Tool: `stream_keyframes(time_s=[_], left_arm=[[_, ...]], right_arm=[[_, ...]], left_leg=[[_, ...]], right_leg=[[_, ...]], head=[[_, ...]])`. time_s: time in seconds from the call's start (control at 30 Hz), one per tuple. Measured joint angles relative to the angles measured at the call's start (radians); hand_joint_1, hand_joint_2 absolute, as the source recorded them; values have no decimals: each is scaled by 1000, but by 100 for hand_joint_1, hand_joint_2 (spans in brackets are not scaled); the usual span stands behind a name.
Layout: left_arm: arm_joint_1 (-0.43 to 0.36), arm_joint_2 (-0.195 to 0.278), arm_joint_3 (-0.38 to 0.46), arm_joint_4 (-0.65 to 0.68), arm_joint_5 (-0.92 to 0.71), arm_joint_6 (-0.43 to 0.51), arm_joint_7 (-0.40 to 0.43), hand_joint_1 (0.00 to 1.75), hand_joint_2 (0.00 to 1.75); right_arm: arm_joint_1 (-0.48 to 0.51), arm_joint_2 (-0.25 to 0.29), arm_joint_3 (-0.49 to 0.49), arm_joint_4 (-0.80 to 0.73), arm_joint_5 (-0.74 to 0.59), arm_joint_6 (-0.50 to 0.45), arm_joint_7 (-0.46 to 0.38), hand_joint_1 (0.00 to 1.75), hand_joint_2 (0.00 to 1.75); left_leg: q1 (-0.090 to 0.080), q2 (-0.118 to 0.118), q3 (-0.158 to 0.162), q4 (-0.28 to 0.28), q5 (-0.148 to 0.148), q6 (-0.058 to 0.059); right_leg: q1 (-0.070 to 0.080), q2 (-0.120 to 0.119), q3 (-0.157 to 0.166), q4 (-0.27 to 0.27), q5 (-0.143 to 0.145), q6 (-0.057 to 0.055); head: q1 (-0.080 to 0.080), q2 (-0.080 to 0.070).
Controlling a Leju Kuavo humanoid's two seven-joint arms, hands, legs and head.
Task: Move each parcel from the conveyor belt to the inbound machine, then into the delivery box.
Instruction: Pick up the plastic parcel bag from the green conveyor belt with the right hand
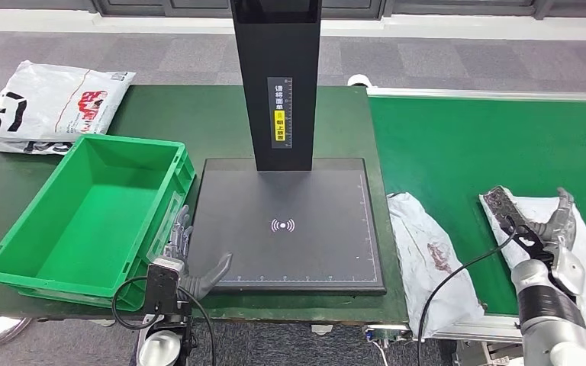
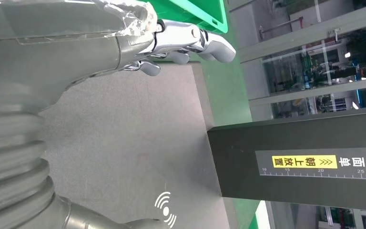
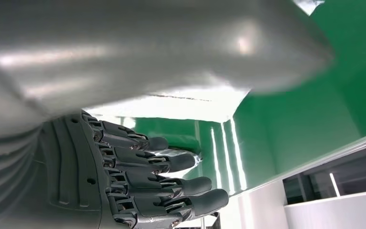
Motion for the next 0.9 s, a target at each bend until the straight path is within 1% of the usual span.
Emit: stream_keyframes(time_s=[0.03, 0.13, 0.27, 0.4, 0.57, 0.77, 0.9], left_arm=[[0, 0, 0, 0, -1, 0, 0, 0, 175], [1, 0, 0, -5, -12, -5, 2, 0, 175], [1, -2, 0, -8, -26, -19, 12, 0, 175], [-5, -2, 0, -3, -31, -33, 14, 0, 175], [-24, -3, 0, 18, -32, -45, 12, 0, 175], [-34, -3, 0, 44, -27, -47, 0, 0, 175], [-37, -3, 0, 54, -23, -46, -4, 0, 175]], right_arm=[[0, 0, 0, 0, 2, -4, 0, 0, 0], [0, 0, -2, 0, 12, -15, 1, 0, 0], [8, 3, -12, 1, 51, 3, 1, 0, 175], [23, 29, -12, 21, 117, 64, -13, 0, 175], [56, 99, 16, 74, 219, 121, 26, 0, 175], [63, 162, 59, 126, 258, 169, 48, 0, 175], [63, 196, 81, 147, 266, 178, 52, 0, 175]], left_leg=[[0, 0, 0, 0, 0, 0], [0, 0, 0, 0, 0, 0], [0, 0, 0, 0, 0, 0], [1, 0, 0, 0, 0, 0], [2, 0, 0, 0, 0, -1], [2, 0, -1, -1, 1, -1], [2, 1, -1, 0, 1, -1]], right_leg=[[0, 0, 0, 0, 0, 0], [0, 0, 0, 0, 0, 0], [0, 0, 0, 0, 0, 0], [0, 1, -1, 0, 0, 0], [1, 1, -1, 0, 0, 0], [2, 1, -1, 0, 0, -1], [2, 1, -1, 0, 0, -1]], head=[[0, 0], [0, 0], [0, 0], [0, 0], [0, 0], [0, 0], [0, 0]])
